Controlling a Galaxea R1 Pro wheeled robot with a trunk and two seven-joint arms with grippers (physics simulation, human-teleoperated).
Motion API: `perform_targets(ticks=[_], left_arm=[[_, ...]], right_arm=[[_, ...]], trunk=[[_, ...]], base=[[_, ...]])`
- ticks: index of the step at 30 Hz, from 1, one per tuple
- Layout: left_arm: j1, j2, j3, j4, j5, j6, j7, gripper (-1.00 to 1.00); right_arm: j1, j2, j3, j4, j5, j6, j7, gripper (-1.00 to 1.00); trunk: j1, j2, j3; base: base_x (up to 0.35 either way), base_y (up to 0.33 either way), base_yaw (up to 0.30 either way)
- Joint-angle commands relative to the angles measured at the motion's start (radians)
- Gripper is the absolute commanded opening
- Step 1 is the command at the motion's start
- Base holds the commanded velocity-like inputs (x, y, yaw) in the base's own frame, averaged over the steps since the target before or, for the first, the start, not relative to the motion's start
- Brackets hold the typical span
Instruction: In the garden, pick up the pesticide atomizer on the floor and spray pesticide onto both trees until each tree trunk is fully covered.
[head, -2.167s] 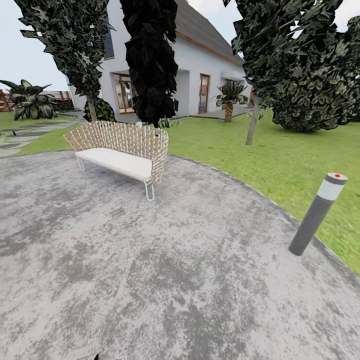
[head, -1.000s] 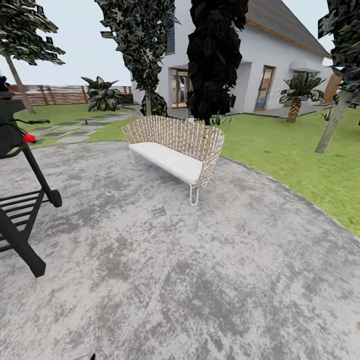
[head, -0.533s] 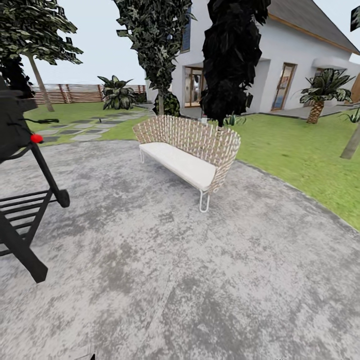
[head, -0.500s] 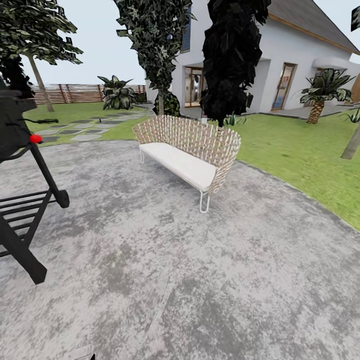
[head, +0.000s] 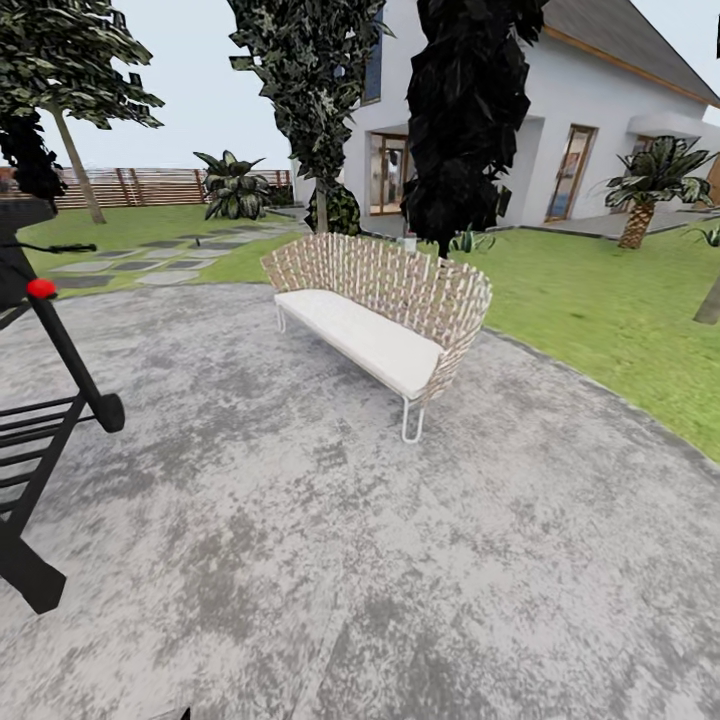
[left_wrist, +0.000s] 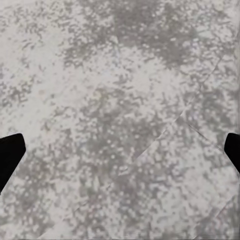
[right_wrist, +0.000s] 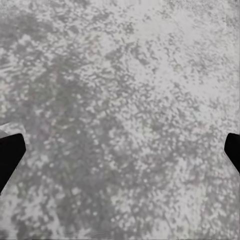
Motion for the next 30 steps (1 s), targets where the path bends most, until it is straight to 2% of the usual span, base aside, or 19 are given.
perform_targets(ticks=[1,11,14,30], left_arm=[[0.0,0.0,-0.004,0.001,0.01,-0.003,0.001,1.0],[0.0,0.001,-0.003,0.001,0.01,-0.003,0.001,1.0],[0.0,0.0,-0.004,0.001,0.009,-0.003,0.001,1.0],[0.0,-0.001,-0.005,0.001,0.009,-0.003,0.0,1.0]], right_arm=[[-0.001,-0.002,0.006,0.001,0.006,-0.001,-0.01,1.0],[0.0,-0.002,0.002,-0.008,-0.008,0.0,-0.008,1.0],[0.0,0.0,0.005,-0.006,-0.022,0.001,-0.008,1.0],[0.0,0.001,0.005,-0.002,-0.024,0.001,-0.01,1.0]], trunk=[[0.0,0.0,-0.001],[0.0,0.0,-0.001],[0.0,0.0,-0.001],[0.0,0.0,-0.003]], base=[[0.34,0.0,0.0],[0.34,0.0,0.016],[0.34,0.0,0.214],[0.34,0.0,0.273]])
